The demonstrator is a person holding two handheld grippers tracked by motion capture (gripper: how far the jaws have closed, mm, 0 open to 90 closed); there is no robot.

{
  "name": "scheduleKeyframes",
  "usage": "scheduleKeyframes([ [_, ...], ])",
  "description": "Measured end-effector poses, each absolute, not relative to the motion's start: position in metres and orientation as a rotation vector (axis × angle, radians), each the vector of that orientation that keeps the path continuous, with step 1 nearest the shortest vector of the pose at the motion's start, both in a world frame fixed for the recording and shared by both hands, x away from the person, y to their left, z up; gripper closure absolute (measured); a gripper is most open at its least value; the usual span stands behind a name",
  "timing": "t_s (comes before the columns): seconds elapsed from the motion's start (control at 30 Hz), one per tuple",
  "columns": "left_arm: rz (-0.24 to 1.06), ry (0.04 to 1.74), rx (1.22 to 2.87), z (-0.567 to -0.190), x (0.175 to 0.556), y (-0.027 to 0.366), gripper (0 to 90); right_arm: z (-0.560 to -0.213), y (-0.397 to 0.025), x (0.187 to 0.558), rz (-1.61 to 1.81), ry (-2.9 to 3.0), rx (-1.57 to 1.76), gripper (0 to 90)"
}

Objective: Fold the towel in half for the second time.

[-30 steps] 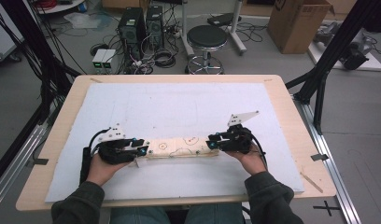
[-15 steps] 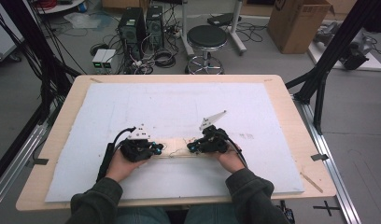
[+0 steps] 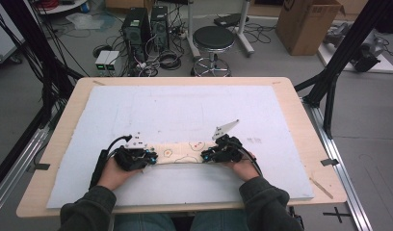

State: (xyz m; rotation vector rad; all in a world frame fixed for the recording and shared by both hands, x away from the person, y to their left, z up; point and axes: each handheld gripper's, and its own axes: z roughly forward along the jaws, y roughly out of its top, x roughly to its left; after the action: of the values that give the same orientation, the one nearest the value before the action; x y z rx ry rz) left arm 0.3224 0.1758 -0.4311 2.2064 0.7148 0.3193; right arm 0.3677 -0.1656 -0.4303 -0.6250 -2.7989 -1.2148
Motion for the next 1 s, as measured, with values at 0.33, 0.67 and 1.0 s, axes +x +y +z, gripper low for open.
scheduleKeyframes([
  [0.33, 0.328, 0.772, 2.151, -0.436, 0.321, 0.196, 69.4, -0.429, -0.195, 0.365, -1.238, -2.821, -0.691, 72.9],
  [0.67, 0.318, 0.787, 2.137, -0.439, 0.321, 0.199, 63.5, -0.435, -0.215, 0.361, -1.271, -2.837, -0.723, 68.6],
  [1.0, 0.3, 0.802, 2.096, -0.437, 0.321, 0.203, 56.0, -0.44, -0.216, 0.362, -1.295, -2.819, -0.735, 66.4],
])
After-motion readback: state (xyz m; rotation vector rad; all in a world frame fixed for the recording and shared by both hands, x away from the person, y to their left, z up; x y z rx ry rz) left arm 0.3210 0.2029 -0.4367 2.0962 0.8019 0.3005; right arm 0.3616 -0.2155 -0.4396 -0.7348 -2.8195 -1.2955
